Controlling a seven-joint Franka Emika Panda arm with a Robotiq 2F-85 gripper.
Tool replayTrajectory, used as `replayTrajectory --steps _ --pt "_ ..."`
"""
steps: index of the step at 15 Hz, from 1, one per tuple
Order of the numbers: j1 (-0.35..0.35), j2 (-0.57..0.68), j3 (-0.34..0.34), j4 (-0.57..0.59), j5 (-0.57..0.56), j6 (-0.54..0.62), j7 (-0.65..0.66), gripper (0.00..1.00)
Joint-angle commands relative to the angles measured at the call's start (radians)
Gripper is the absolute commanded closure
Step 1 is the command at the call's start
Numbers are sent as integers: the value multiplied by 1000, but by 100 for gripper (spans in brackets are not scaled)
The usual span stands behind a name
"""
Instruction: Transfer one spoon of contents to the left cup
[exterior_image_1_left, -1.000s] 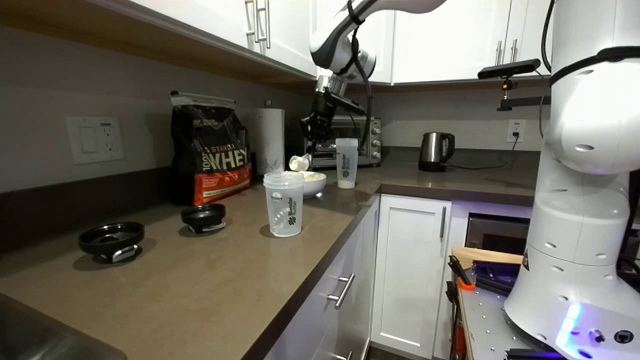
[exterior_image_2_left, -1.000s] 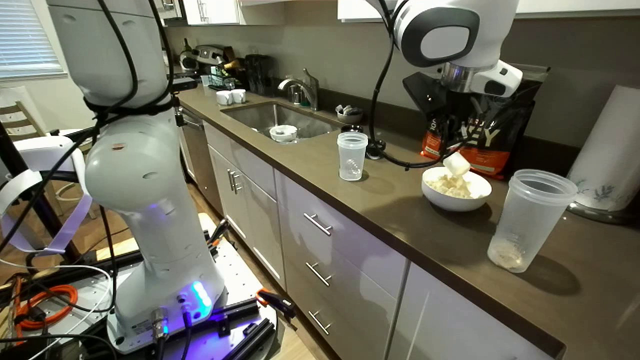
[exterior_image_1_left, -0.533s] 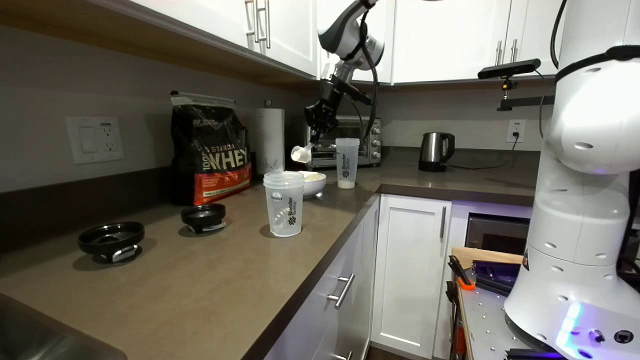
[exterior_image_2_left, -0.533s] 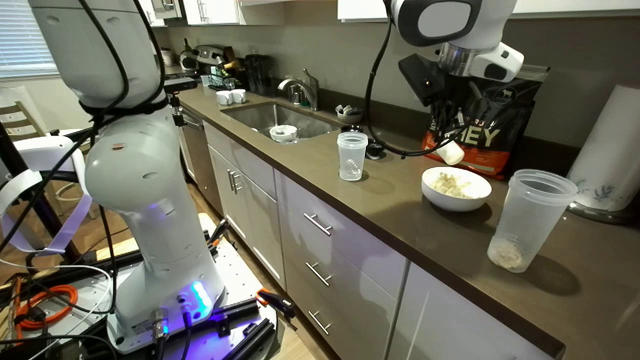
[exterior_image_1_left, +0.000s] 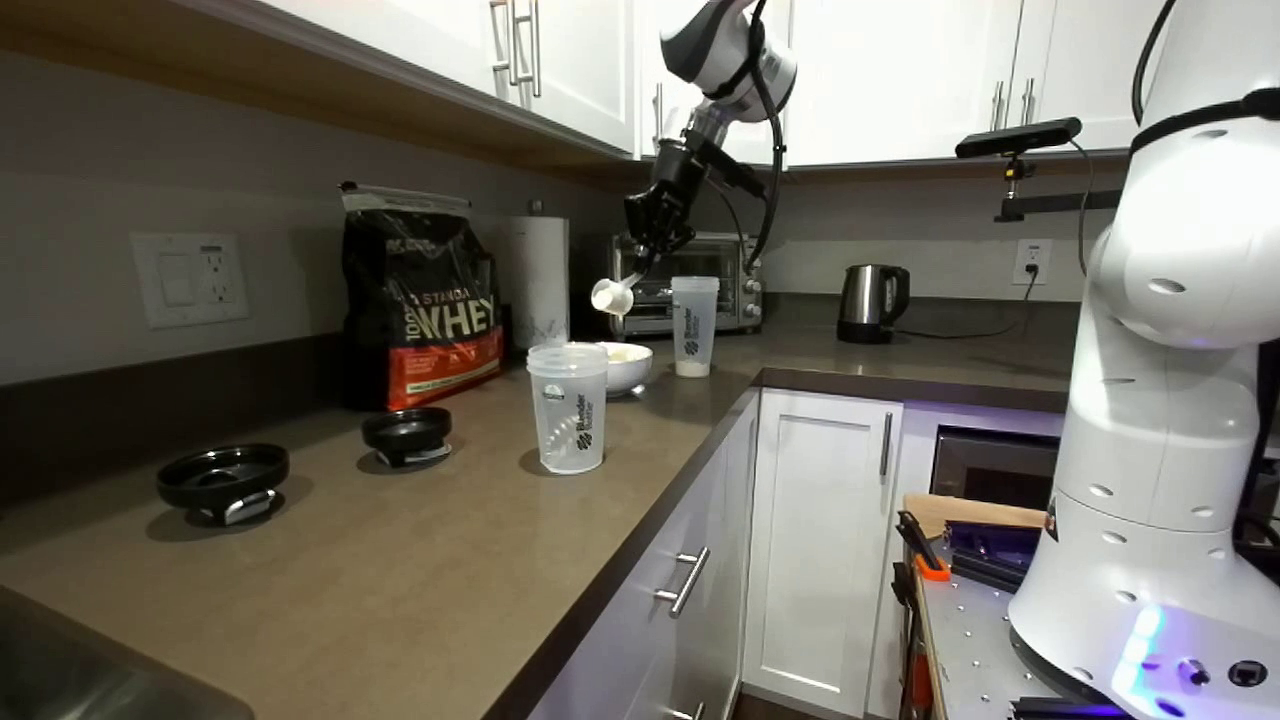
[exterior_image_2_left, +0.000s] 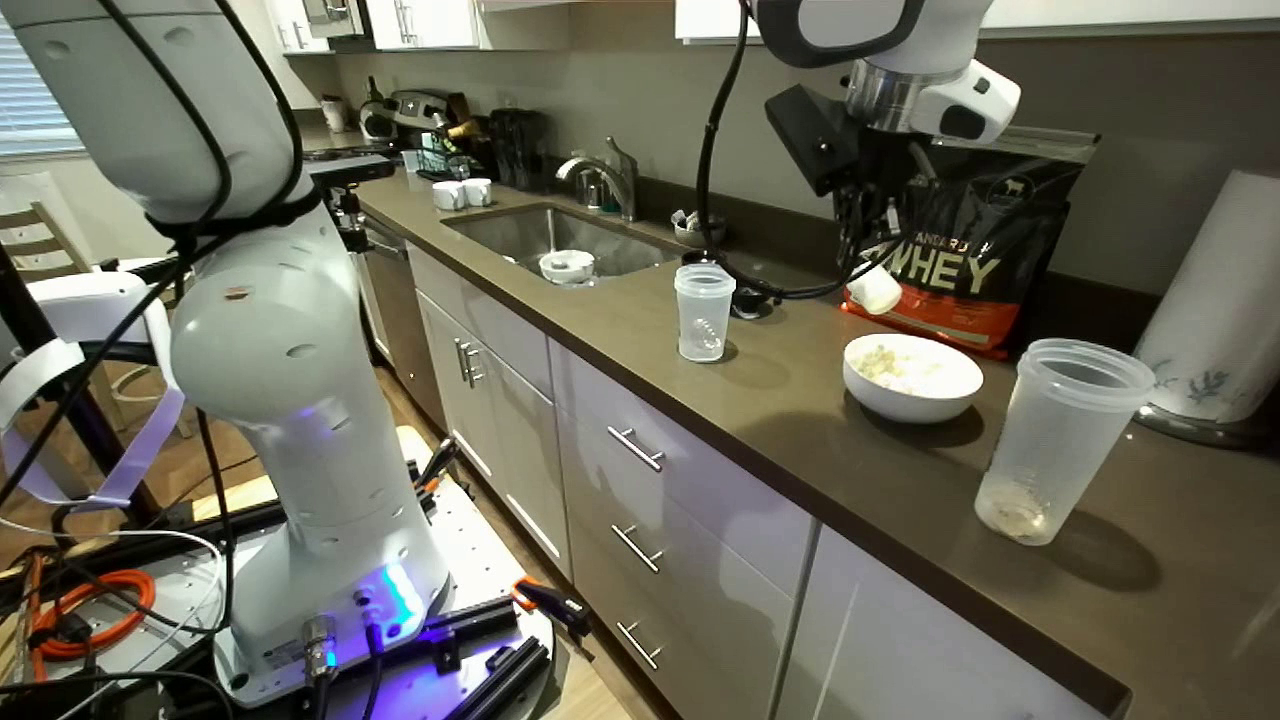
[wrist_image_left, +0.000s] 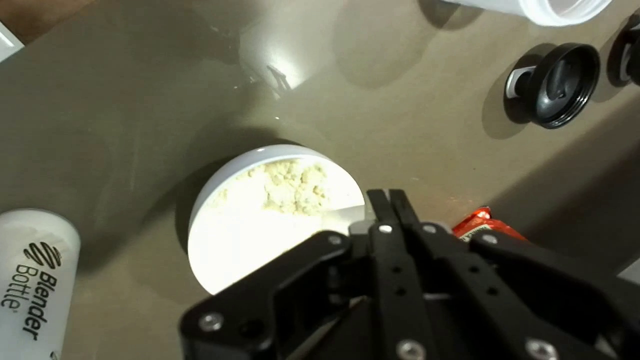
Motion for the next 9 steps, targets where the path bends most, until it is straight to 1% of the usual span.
replayTrajectory --steps 1,9 --pt "19 -85 -17 -62 41 -18 -53 98" --pt "63 -181 -30 -101 58 -40 -61 98"
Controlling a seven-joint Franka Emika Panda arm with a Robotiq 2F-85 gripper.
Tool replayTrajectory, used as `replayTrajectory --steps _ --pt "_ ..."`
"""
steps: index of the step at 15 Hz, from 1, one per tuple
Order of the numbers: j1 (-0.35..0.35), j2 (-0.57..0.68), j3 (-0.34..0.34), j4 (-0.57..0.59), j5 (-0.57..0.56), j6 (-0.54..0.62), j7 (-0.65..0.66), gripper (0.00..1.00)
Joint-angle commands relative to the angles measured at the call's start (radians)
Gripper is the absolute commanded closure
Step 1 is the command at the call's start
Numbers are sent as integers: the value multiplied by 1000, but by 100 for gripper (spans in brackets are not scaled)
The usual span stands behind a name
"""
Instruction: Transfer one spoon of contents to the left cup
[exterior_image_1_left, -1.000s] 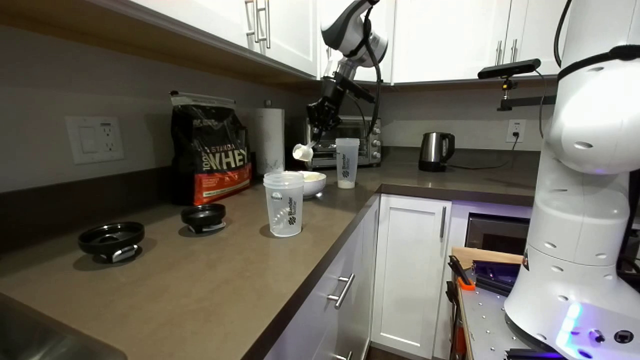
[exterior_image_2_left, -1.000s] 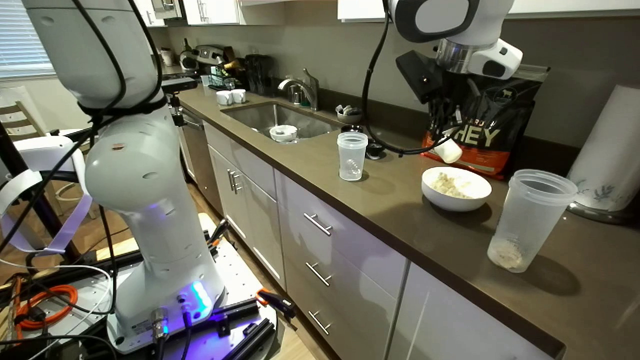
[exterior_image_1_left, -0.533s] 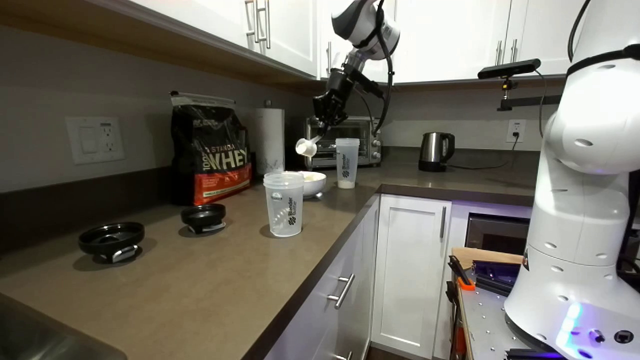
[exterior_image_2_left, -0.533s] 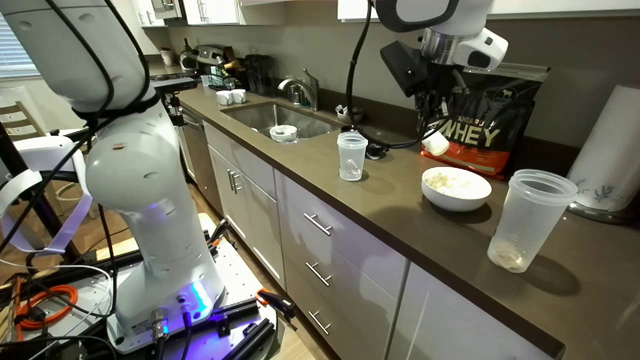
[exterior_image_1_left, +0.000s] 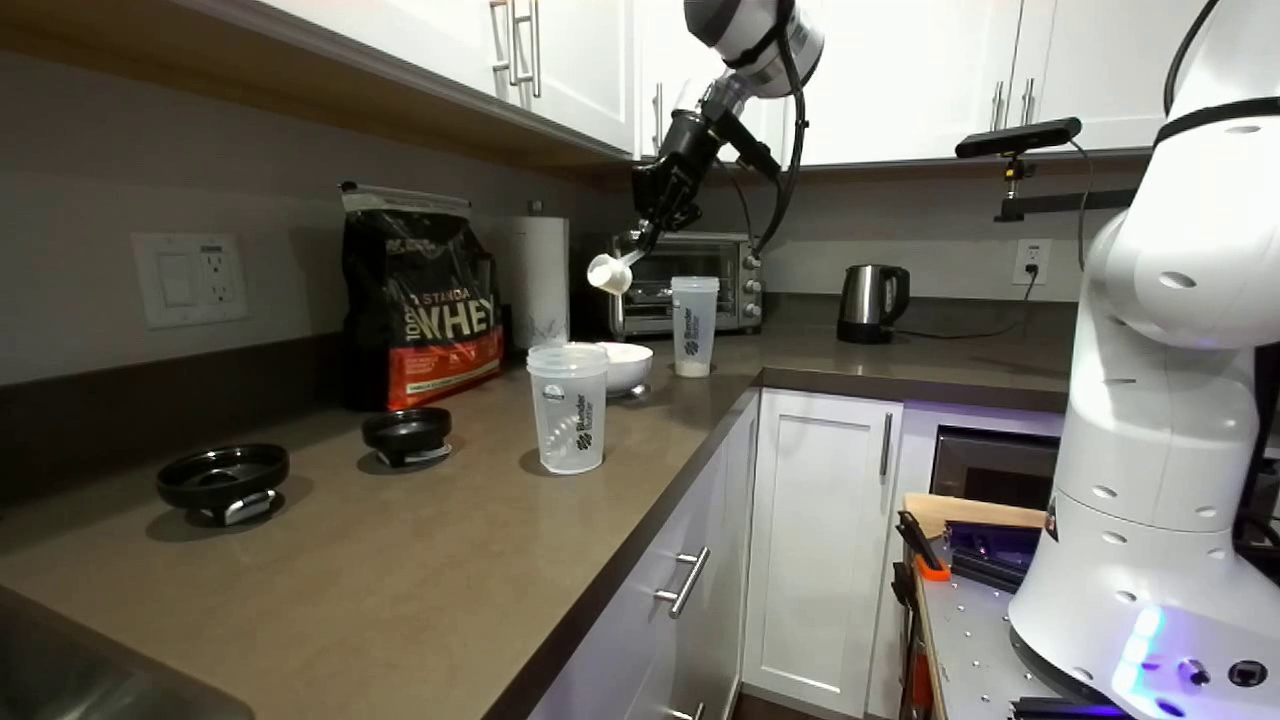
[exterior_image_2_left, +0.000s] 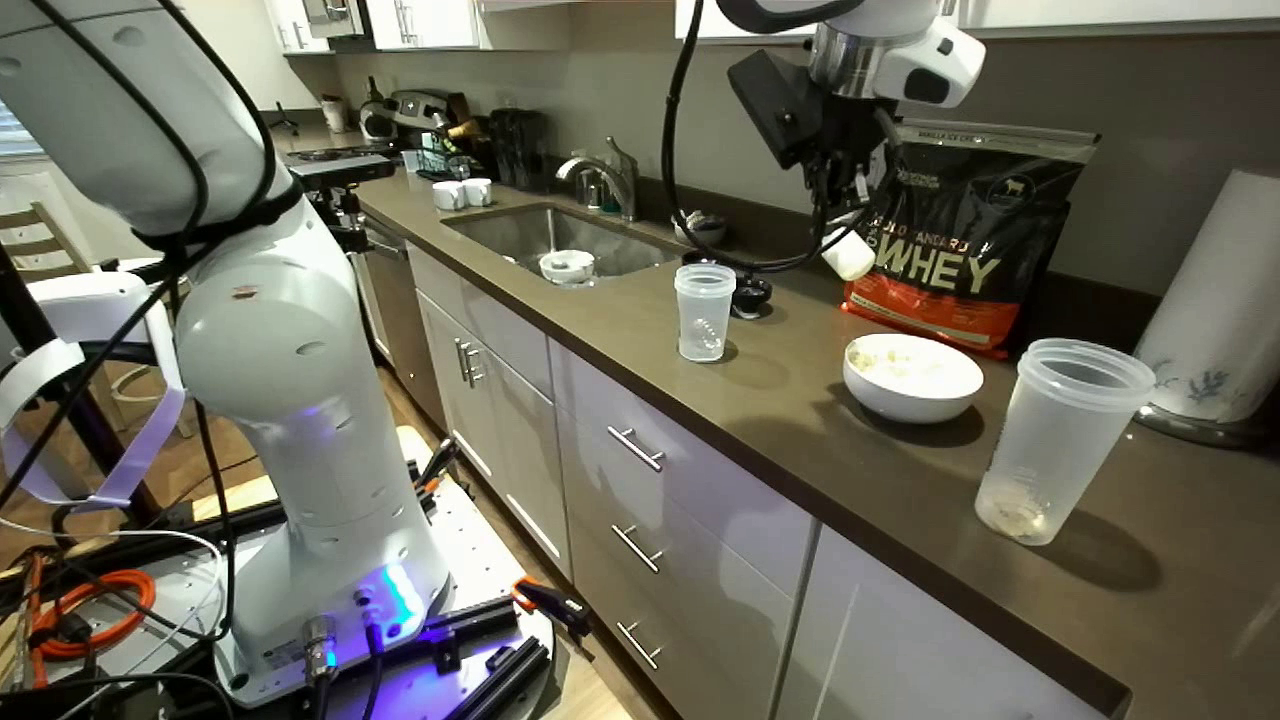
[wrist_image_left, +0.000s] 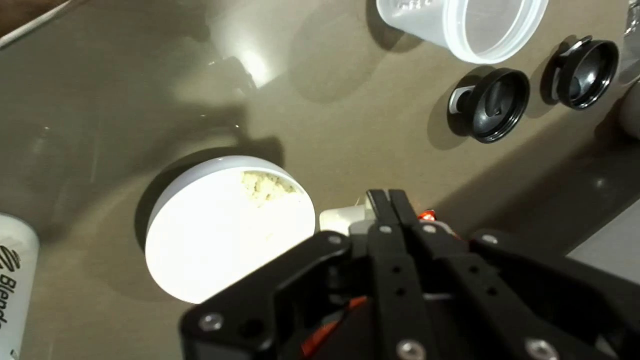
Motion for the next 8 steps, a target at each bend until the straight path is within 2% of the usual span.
replayTrajectory --steps 1,8 --pt "27 -58 -13 -27 32 -31 -38 98" --pt "73 -113 1 -63 15 -49 -48 98"
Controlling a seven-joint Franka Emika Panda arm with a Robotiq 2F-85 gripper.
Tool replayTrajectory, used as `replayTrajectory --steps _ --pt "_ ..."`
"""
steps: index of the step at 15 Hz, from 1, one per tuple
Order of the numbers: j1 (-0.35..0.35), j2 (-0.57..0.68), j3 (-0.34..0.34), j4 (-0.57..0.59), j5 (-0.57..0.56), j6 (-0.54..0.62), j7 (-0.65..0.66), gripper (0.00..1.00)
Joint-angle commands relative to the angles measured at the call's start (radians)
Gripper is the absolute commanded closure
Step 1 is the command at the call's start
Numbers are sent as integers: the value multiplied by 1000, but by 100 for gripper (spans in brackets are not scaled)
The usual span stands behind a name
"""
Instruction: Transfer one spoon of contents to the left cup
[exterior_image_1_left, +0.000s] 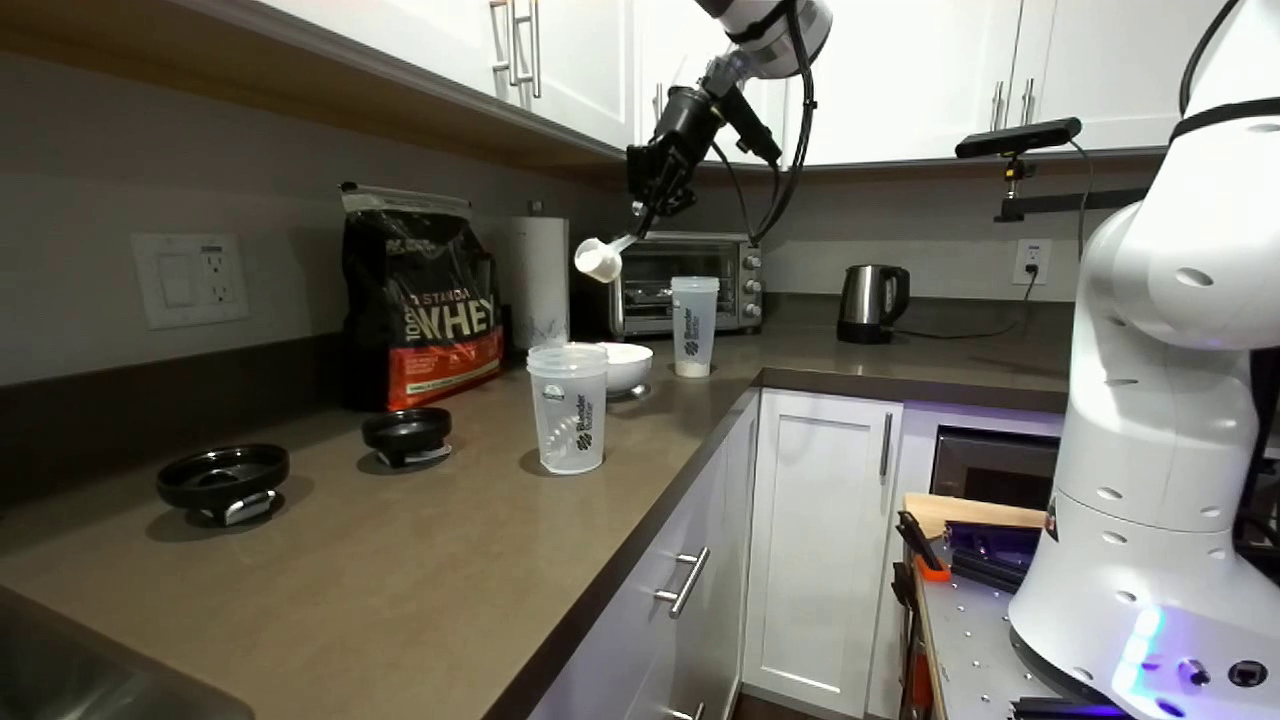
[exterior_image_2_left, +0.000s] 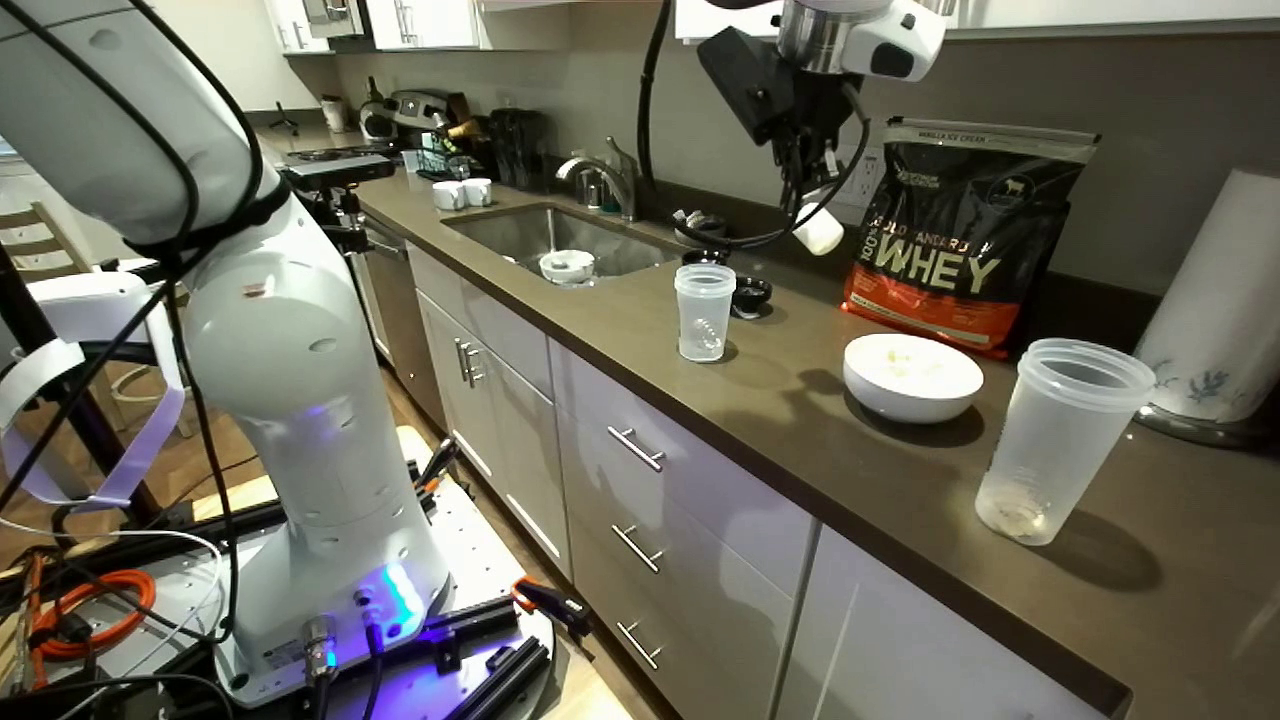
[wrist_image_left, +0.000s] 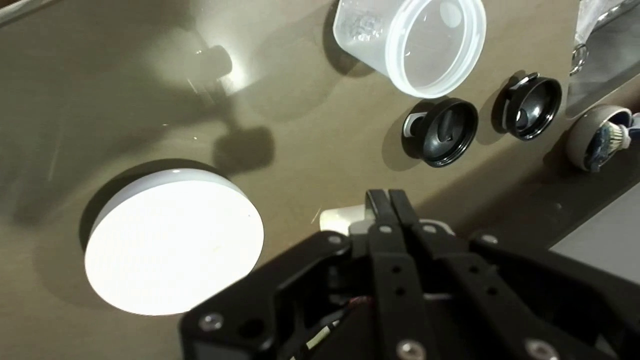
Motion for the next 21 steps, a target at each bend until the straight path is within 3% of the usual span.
replayTrajectory --steps 1,12,21 --pt "21 -51 3 -44 12 -18 -46 98" --pt "64 -127 15 -112 -7 -59 -93 98" --pt "80 -136 66 -159 -81 -32 -96 98"
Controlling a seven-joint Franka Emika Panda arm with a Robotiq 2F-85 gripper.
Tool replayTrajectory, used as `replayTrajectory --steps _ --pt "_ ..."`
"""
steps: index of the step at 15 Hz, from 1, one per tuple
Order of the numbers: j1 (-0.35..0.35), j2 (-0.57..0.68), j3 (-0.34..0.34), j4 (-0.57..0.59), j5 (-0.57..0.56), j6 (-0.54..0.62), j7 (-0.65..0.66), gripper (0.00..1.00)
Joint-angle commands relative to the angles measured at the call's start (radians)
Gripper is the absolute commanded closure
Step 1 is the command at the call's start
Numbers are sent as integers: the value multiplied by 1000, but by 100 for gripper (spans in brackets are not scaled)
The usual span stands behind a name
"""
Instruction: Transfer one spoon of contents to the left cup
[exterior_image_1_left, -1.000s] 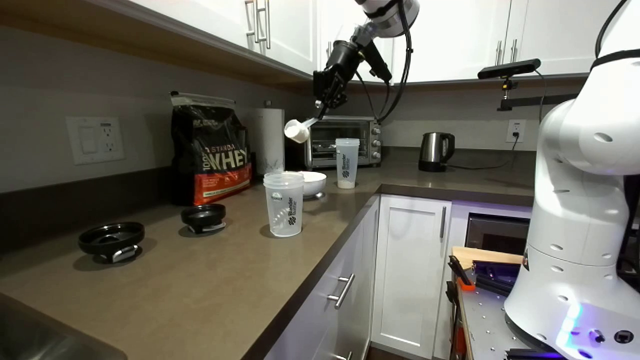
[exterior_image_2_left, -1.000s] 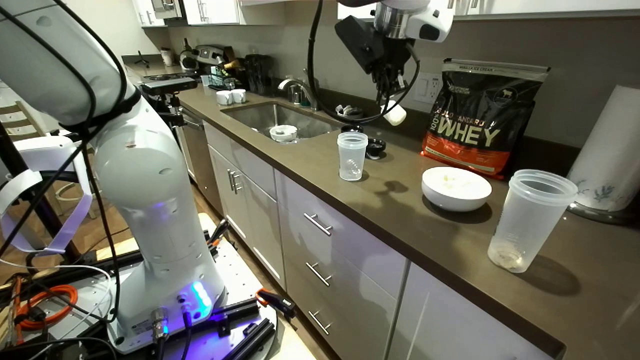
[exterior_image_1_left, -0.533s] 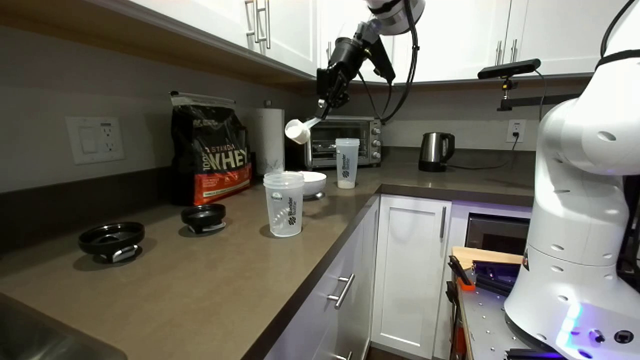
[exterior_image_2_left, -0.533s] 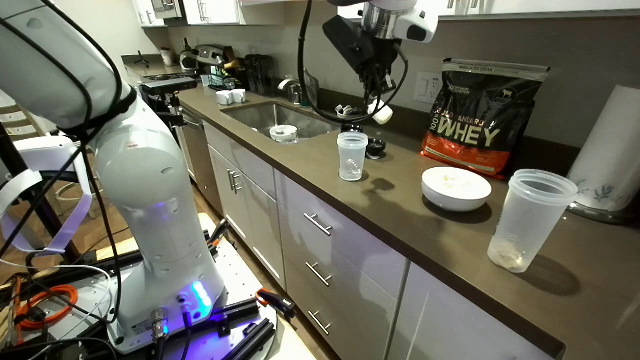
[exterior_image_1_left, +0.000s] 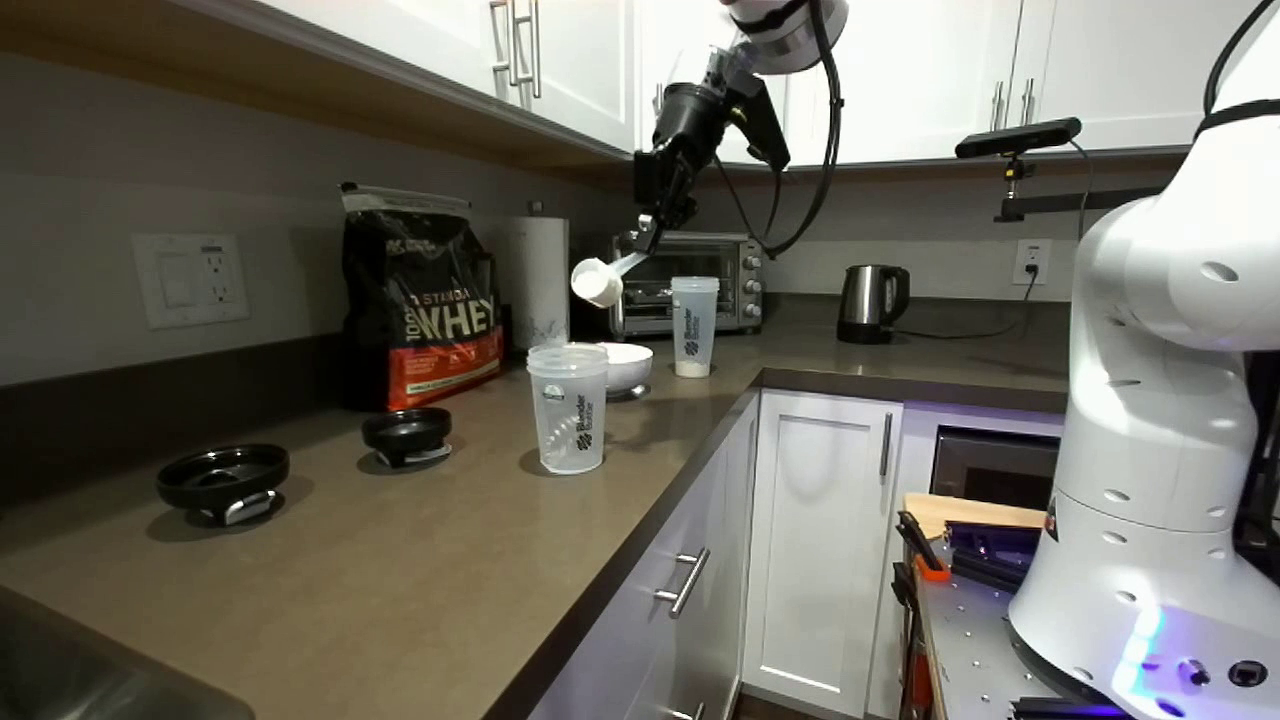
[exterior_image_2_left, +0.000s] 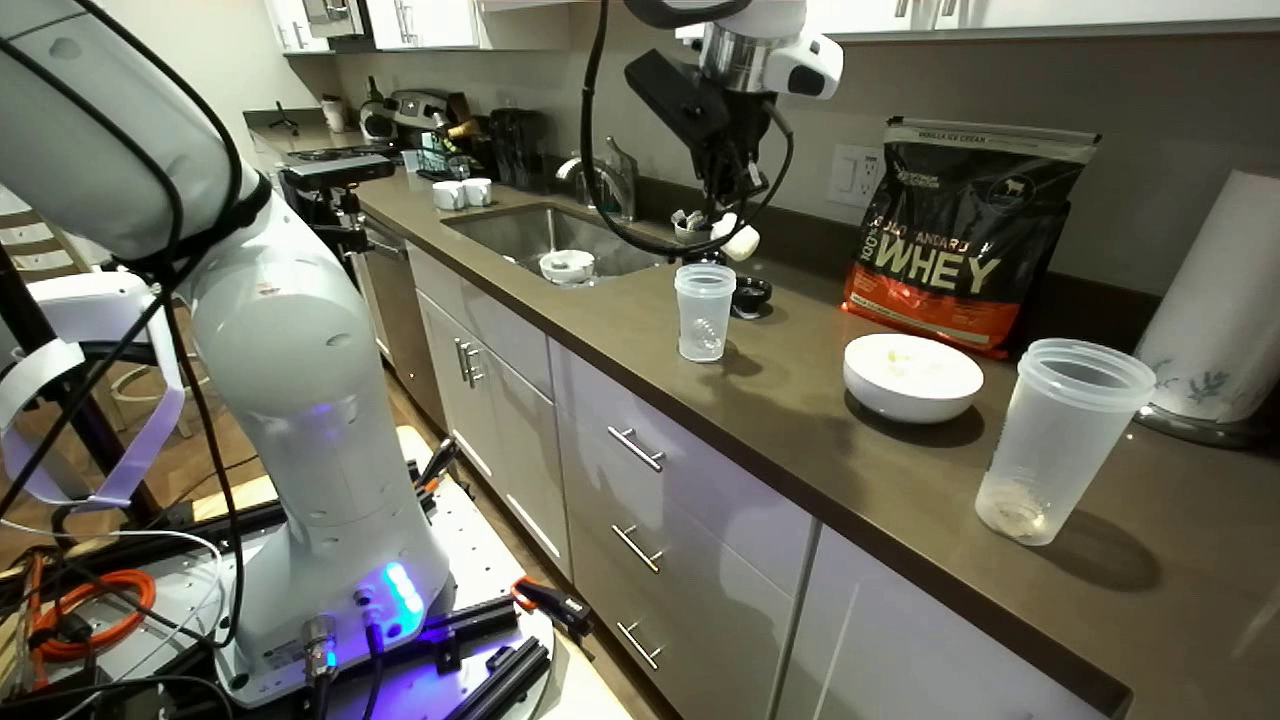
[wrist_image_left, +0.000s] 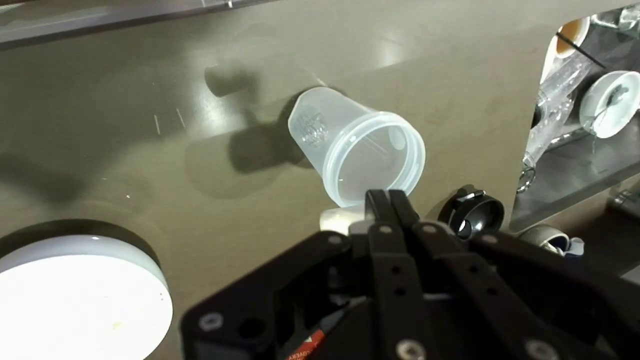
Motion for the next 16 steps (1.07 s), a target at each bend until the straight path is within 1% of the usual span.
replayTrajectory --steps 1,5,12,16 --pt "2 -22 23 -29 -50 20 -17 98" --pt "8 -16 42 -36 -94 34 -14 98" --pt "32 3 62 -32 -109 55 -16 98" --pt "36 13 80 -37 -146 98 -9 98"
